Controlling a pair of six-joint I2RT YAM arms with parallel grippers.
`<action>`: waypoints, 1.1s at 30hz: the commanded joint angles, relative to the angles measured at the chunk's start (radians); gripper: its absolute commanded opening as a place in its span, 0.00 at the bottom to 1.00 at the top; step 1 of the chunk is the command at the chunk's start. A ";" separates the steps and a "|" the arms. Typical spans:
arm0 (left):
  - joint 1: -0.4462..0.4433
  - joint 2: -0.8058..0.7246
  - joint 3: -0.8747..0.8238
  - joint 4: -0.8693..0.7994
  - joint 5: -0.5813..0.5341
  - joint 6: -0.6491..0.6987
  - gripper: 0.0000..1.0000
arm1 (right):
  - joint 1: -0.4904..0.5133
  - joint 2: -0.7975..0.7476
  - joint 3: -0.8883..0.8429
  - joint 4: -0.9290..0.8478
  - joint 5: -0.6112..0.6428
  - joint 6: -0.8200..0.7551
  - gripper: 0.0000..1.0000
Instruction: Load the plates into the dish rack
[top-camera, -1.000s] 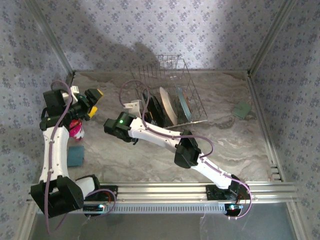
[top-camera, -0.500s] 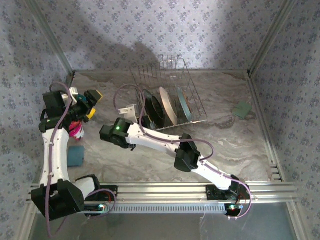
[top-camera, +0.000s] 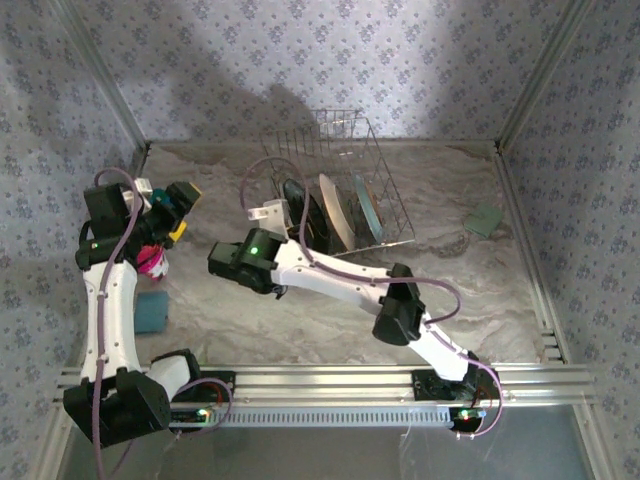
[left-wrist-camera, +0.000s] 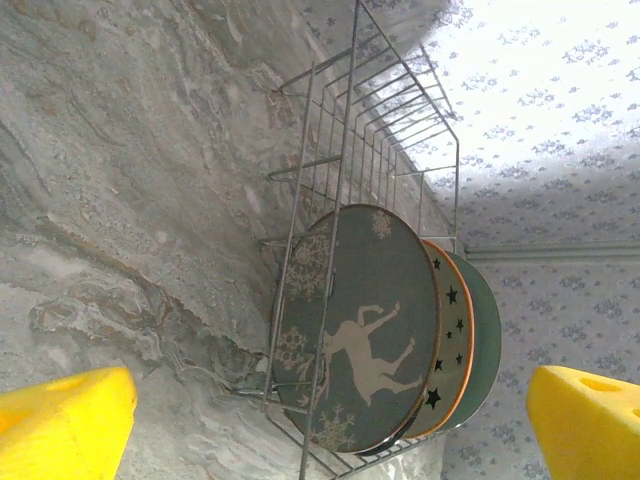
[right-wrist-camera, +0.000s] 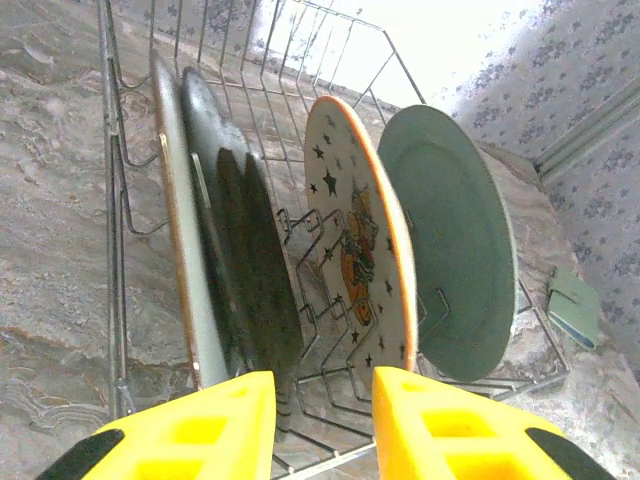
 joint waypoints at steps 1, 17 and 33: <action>-0.028 -0.021 0.071 -0.025 -0.046 -0.001 0.99 | -0.017 -0.172 -0.120 0.157 -0.042 -0.106 0.32; -0.340 0.009 0.167 -0.004 -0.399 0.182 0.99 | -0.327 -0.886 -0.859 0.580 -0.332 -0.273 1.00; -0.393 0.050 0.051 0.165 -0.704 0.501 0.99 | -0.697 -1.234 -1.230 0.662 -0.387 -0.375 1.00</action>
